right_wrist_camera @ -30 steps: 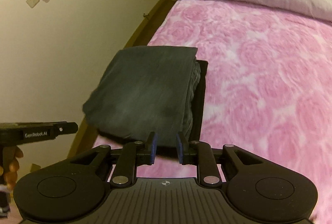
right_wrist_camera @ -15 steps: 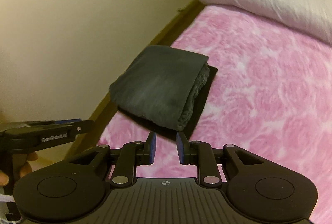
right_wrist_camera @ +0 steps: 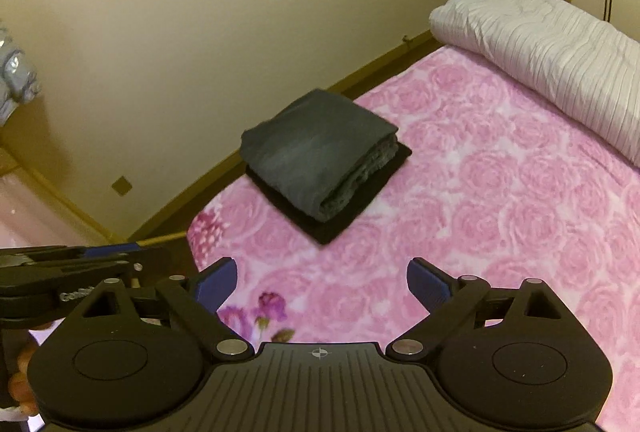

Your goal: Fold clothes

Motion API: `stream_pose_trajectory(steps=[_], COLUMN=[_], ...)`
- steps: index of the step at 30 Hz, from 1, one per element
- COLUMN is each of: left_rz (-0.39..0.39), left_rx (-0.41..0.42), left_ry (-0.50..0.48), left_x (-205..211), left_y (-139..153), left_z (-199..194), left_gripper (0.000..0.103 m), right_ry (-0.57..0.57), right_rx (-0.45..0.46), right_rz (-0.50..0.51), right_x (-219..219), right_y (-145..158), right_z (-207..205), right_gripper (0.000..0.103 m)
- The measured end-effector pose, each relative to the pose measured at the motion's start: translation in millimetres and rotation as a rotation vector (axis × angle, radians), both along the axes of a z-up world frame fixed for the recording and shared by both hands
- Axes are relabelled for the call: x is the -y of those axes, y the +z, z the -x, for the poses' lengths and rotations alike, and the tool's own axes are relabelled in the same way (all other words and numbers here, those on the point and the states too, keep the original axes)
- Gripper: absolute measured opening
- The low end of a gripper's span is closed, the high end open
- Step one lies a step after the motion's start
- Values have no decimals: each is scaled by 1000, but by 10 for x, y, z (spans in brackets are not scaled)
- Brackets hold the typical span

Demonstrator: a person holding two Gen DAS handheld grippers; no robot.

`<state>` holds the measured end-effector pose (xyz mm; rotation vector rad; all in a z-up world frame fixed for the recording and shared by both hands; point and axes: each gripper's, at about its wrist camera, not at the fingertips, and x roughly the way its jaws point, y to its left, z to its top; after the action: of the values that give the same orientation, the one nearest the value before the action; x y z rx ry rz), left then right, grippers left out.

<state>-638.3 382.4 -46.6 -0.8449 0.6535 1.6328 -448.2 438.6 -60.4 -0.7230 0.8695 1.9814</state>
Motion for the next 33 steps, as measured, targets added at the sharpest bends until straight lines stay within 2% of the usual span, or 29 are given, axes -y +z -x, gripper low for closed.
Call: stream_pose_trajectory(steps=[8, 12, 15, 21, 33], left_rz=[-41, -102, -106, -37, 56], left_rx=[-20, -40, -59, -85, -33], left_ry=[60, 51, 19, 23, 95], left_x=[134, 163, 108, -61, -234], left_y=[-10, -17, -29, -158, -468], left_z=[-24, -114, -211, -362, -350], left_gripper=[28, 28, 28, 31, 31], right_ry=[58, 70, 87, 116, 177], right_rx=[22, 53, 61, 67, 73], right_rz=[-4, 1, 3, 19, 81], right_x=[24, -39, -118, -292, -608], right_y=[40, 22, 7, -67, -309], right_z=[-27, -11, -10, -45, -2], right_gripper=[95, 95, 95, 95, 95])
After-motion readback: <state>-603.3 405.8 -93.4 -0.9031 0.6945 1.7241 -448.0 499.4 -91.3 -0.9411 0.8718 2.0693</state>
